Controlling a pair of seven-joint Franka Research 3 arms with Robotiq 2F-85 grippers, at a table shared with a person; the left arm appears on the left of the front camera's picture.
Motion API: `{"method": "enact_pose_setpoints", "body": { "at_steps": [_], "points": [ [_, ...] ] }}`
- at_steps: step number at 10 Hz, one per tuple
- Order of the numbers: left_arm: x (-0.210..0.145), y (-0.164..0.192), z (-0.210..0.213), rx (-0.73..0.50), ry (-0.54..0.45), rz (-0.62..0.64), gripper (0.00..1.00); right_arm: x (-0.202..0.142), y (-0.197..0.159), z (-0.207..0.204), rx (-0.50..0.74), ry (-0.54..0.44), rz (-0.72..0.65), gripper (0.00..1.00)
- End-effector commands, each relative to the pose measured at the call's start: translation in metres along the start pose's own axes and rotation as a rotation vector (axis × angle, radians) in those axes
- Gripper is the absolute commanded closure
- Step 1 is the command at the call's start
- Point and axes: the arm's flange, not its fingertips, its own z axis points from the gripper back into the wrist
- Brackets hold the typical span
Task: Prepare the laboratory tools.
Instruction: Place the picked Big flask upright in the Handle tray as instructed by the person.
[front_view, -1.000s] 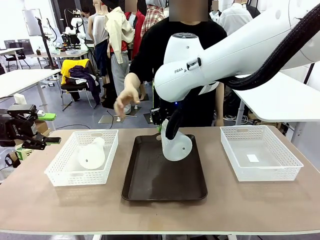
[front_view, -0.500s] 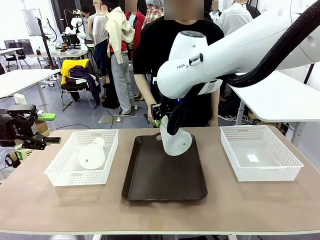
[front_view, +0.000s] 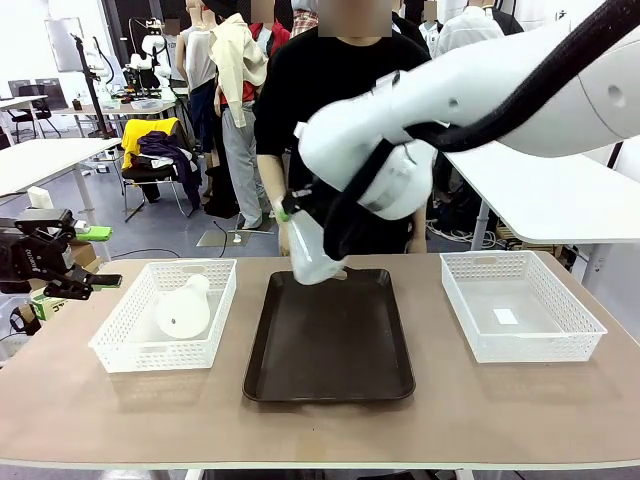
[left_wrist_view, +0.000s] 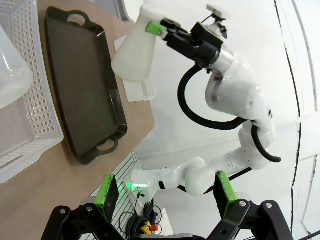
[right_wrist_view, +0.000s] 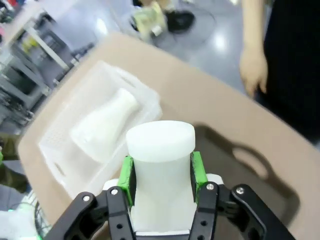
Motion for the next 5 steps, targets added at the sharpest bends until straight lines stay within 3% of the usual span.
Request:
{"method": "enact_pose_setpoints", "body": {
  "at_steps": [1,2,5],
  "points": [
    [0.0,-0.0015,0.001,-0.007,-0.005,0.001,0.0,-0.0518,-0.0493,0.0282,0.233,-0.198,0.059,1.0],
    [0.0,-0.0015,0.001,-0.007,-0.005,0.001,0.0,-0.0531,-0.0525,0.0285,0.211,-0.269,0.031,1.0],
    [0.0,-0.0015,0.001,-0.007,-0.005,0.001,0.0,-0.0547,-0.0536,0.0266,0.269,-0.29,0.077,1.0]
  ]
}}
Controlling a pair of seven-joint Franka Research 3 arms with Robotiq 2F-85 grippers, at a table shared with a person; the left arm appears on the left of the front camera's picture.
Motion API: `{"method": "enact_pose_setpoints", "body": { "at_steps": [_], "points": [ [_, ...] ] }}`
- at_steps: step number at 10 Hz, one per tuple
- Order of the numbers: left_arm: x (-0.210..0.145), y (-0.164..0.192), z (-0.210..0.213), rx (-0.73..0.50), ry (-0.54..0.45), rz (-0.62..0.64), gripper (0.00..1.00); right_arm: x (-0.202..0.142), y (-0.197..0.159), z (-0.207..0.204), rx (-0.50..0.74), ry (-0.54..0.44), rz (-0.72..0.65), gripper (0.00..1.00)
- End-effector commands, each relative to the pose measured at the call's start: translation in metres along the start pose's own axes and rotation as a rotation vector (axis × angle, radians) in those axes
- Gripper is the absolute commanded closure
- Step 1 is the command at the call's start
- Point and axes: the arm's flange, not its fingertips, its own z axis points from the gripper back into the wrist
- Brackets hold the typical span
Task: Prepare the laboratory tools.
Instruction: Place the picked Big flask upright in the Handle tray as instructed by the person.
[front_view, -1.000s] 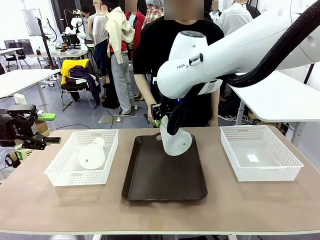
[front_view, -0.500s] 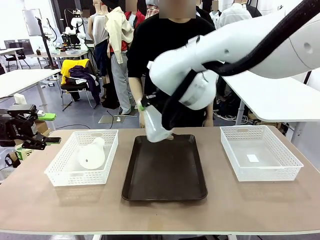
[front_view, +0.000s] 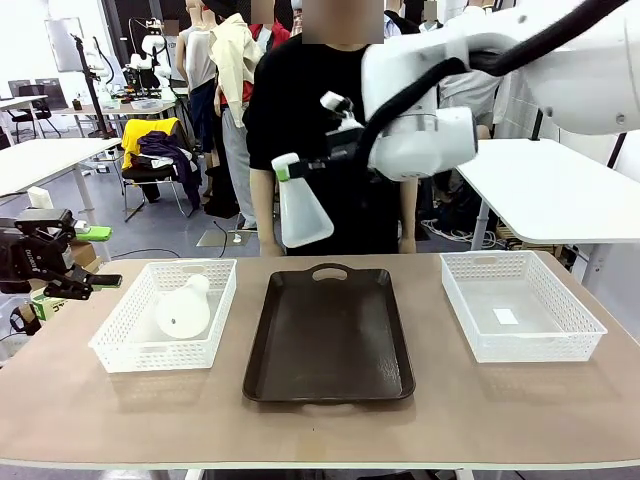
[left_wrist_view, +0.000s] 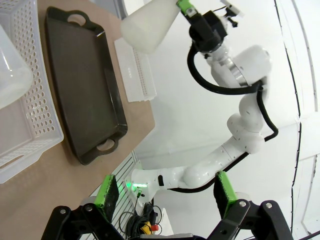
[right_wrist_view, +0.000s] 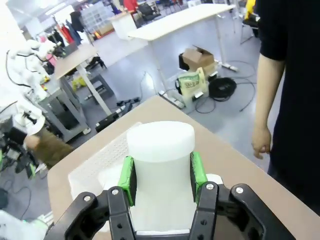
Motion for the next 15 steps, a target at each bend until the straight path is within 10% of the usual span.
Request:
{"method": "enact_pose_setpoints", "body": {
  "at_steps": [1,9,15],
  "points": [
    [0.0,-0.002,0.001,-0.007,-0.006,0.001,0.0,-0.054,0.013,0.028,0.051,-0.01,0.025,1.0],
    [0.0,-0.002,0.001,-0.007,-0.006,0.001,0.0,-0.05,-0.008,0.007,0.076,0.036,0.124,1.0],
    [0.0,-0.002,0.001,-0.007,-0.006,0.001,0.0,-0.112,-0.046,-0.021,0.355,-0.173,0.329,1.0]
  ]
}}
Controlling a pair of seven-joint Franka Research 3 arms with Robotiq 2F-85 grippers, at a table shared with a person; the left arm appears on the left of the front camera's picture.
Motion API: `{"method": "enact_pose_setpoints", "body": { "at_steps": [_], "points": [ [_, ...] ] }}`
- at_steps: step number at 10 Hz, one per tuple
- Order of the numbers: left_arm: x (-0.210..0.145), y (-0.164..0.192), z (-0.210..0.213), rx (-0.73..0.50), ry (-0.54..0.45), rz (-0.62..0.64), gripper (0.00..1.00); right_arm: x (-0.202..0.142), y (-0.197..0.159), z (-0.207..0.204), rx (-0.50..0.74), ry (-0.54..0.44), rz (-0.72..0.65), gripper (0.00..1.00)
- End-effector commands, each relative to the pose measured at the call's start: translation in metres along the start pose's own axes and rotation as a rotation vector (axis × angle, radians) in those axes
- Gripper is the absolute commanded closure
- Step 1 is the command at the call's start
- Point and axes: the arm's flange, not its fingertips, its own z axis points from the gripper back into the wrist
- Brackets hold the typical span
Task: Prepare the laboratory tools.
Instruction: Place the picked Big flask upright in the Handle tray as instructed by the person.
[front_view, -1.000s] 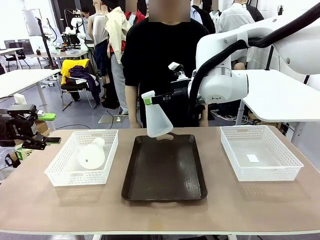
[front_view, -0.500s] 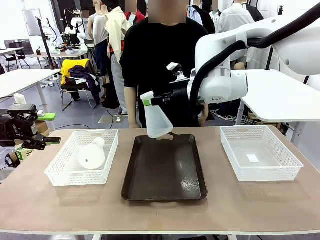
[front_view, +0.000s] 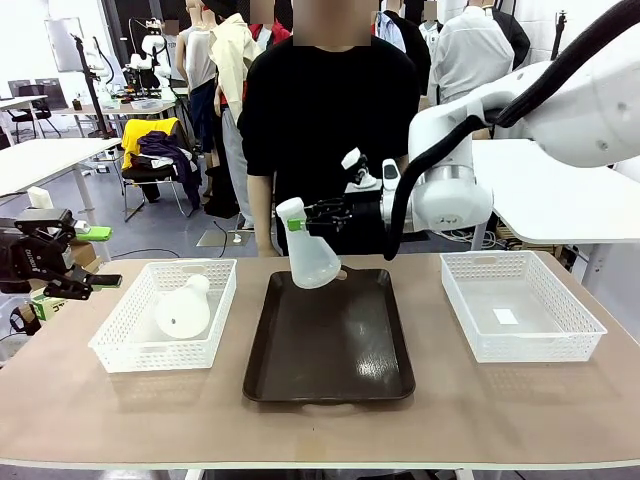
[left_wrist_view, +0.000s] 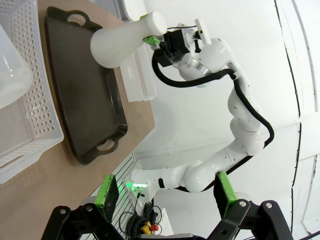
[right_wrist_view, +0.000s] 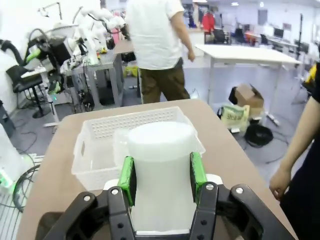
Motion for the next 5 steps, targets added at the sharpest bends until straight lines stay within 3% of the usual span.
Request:
{"method": "enact_pose_setpoints", "body": {
  "at_steps": [1,5],
  "points": [
    [0.0,-0.002,0.001,-0.007,-0.005,0.001,0.0,-0.024,-0.004,-0.012,0.027,-0.092,-0.006,1.0],
    [0.0,-0.002,0.001,-0.007,-0.005,0.001,0.0,-0.047,-0.013,-0.006,0.02,-0.164,-0.008,1.0]
  ]
}}
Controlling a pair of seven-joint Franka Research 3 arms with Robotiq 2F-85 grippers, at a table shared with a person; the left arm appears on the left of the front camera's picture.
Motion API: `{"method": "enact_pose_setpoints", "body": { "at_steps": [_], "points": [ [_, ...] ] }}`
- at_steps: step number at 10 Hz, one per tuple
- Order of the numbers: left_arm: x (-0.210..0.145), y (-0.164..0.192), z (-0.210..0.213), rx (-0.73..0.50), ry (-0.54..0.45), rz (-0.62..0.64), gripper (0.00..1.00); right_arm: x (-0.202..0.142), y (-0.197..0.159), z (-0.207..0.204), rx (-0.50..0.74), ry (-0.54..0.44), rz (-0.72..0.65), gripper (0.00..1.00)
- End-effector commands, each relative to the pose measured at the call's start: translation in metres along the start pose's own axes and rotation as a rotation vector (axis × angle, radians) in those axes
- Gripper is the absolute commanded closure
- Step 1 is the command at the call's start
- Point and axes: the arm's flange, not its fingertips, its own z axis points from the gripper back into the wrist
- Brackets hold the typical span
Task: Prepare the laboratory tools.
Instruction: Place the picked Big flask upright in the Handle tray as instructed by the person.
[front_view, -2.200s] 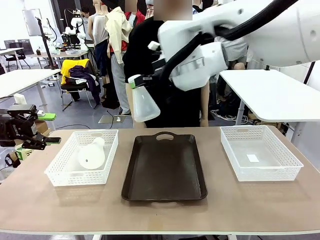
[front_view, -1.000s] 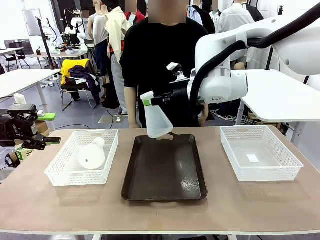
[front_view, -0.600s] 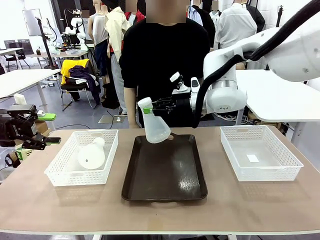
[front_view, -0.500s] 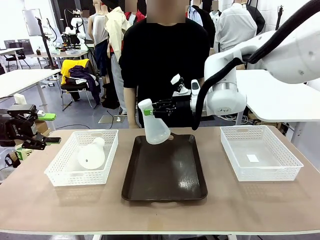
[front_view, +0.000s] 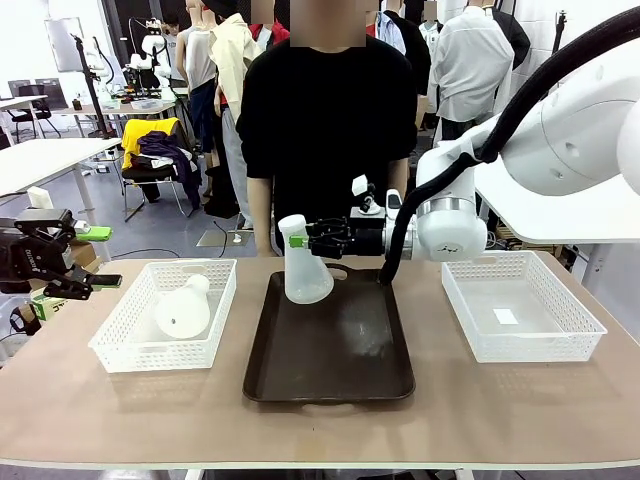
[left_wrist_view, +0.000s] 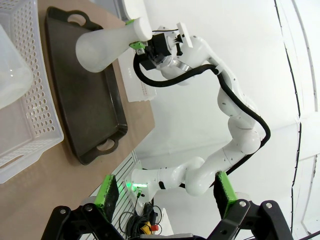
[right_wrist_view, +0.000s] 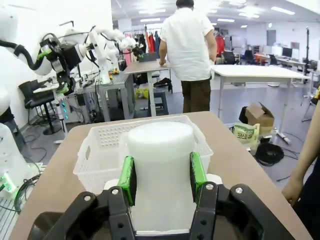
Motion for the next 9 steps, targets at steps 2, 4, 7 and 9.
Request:
{"method": "enact_pose_setpoints", "body": {
  "at_steps": [2,4,7,9],
  "points": [
    [0.0,-0.002,0.001,-0.007,-0.005,0.001,0.0,-0.013,-0.01,0.004,-0.023,-0.051,0.012,1.0],
    [0.0,-0.002,0.001,-0.007,-0.005,0.001,0.0,-0.022,-0.016,0.012,-0.009,-0.061,0.018,1.0],
    [0.0,-0.002,0.001,-0.007,-0.005,0.001,0.0,-0.033,-0.021,0.014,0.038,-0.077,0.042,1.0],
    [0.0,-0.002,0.001,-0.007,-0.005,0.001,0.0,-0.039,-0.022,0.015,0.039,-0.084,0.042,1.0]
  ]
}}
